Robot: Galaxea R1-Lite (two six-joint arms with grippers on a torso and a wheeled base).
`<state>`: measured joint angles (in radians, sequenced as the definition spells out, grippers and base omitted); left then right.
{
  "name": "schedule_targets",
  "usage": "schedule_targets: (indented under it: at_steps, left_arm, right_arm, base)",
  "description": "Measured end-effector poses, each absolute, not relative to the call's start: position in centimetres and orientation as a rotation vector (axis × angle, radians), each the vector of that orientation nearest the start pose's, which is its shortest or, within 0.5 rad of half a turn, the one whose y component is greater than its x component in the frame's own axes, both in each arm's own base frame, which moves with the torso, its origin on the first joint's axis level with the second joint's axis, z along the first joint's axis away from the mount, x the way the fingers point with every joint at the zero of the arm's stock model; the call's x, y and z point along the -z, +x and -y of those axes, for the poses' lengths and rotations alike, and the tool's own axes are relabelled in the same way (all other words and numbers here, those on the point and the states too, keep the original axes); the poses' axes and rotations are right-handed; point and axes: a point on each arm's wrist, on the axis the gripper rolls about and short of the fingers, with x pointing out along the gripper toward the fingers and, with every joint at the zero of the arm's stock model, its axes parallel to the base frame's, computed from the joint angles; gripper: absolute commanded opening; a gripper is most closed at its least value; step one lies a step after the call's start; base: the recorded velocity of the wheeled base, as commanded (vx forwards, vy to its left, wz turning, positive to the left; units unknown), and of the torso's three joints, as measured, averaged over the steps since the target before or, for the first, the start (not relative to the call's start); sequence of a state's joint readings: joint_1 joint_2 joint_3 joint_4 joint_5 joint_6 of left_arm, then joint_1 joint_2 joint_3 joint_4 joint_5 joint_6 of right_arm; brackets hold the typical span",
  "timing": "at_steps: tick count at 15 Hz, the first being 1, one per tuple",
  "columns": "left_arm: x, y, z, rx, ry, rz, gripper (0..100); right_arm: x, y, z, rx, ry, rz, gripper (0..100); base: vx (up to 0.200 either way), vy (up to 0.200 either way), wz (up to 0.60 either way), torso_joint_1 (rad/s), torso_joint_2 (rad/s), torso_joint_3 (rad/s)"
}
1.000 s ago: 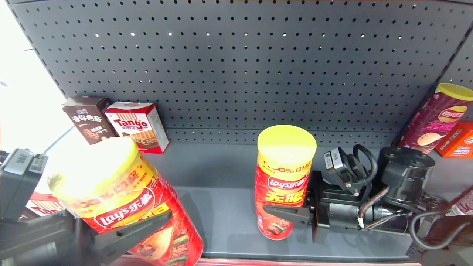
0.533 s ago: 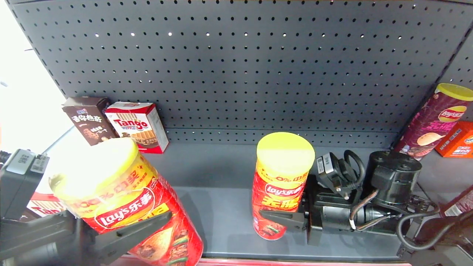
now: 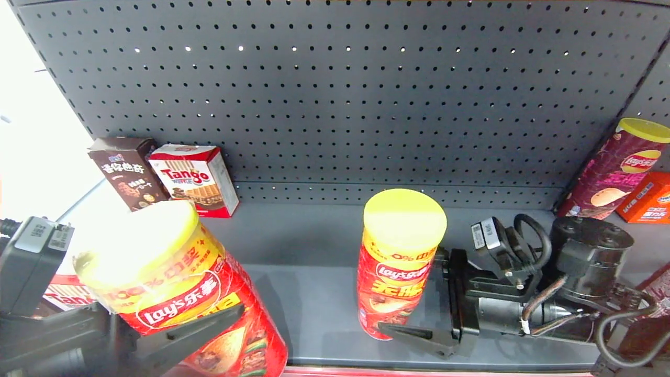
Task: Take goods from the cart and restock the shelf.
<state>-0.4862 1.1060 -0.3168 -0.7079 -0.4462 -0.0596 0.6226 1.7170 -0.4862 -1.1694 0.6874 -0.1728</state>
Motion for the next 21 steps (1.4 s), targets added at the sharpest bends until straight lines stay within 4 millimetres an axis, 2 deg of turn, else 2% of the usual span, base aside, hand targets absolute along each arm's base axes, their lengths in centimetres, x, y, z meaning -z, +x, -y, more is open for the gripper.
schedule_targets:
  at_steps: [3,6,11,14,16,21]
  left_arm:
    - [-18.9,12.1,7.5,0.93,-0.053,-0.113,0]
    - [-18.9,12.0,7.4,0.932,-0.054,-0.111,0]
    - [-19.2,11.9,7.4,0.934,-0.051,-0.091,0]
    - [-19.4,11.8,7.4,0.935,-0.049,-0.083,0]
    - [-19.4,11.7,7.3,0.936,-0.049,-0.08,0]
    - [-19.6,11.5,7.3,0.94,-0.049,-0.066,0]
  right_arm:
    - [-16.8,19.4,-15.2,-1.277,-0.144,0.086,100]
    - [-18.2,16.4,-13.0,-1.258,-0.142,0.072,100]
    - [-19.1,10.7,-8.4,-0.997,-0.159,0.019,100]
    - [-18.0,7.6,-5.8,-0.811,-0.164,0.026,100]
    - [-17.0,5.9,-4.4,-0.748,-0.164,0.023,100]
    - [-13.1,2.1,-1.5,-0.625,-0.082,-0.005,100]
  base:
    - [0.0,0.0,0.0,0.0,0.0,0.0]
    - [0.0,0.0,0.0,0.0,0.0,0.0]
    - [0.0,0.0,0.0,0.0,0.0,0.0]
    - [0.0,0.0,0.0,0.0,0.0,0.0]
    - [0.0,0.0,0.0,0.0,0.0,0.0]
    - [0.0,0.0,0.0,0.0,0.0,0.0]
